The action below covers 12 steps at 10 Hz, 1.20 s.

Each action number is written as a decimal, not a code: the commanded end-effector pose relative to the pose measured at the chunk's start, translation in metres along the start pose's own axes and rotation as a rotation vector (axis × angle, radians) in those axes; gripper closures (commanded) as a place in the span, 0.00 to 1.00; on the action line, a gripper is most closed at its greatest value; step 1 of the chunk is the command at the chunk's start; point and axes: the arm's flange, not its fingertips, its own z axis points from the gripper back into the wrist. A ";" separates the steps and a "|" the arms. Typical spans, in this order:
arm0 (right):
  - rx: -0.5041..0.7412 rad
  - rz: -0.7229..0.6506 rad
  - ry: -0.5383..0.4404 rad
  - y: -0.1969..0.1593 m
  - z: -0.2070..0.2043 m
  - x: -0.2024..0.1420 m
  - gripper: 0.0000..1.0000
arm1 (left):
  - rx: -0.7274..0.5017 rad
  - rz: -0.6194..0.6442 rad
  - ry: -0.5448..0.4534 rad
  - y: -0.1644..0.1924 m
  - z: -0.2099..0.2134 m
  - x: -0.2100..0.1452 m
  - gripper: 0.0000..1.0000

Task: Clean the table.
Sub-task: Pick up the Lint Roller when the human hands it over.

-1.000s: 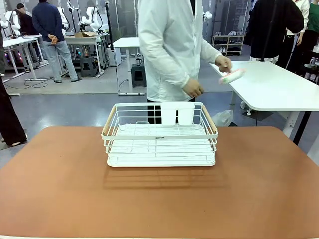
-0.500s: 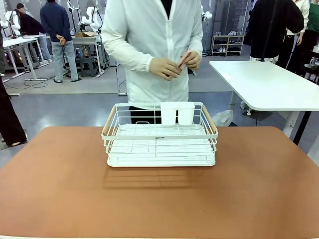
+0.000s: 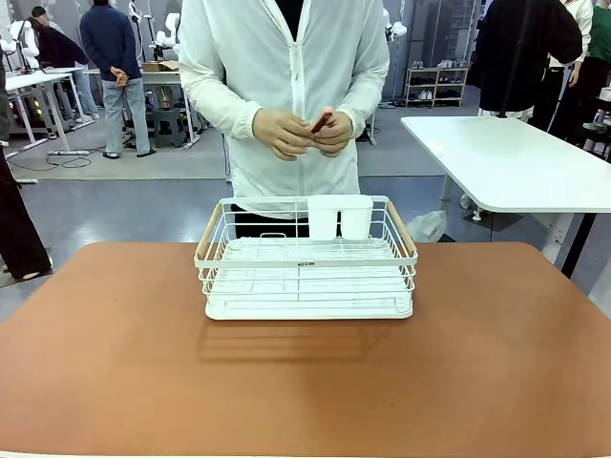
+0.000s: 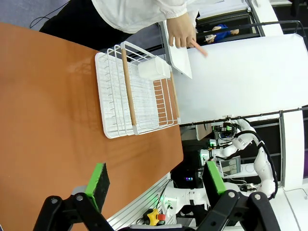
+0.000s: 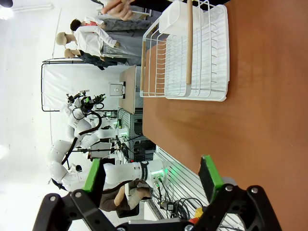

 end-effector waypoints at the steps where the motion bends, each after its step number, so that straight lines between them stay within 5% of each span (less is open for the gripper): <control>1: 0.017 0.001 0.000 0.001 -0.001 0.000 0.00 | -0.021 -0.011 -0.002 -0.001 0.003 -0.001 0.00; 12: 0.017 0.001 0.000 0.001 -0.001 0.000 0.00 | -0.021 -0.011 -0.002 -0.001 0.003 -0.001 0.00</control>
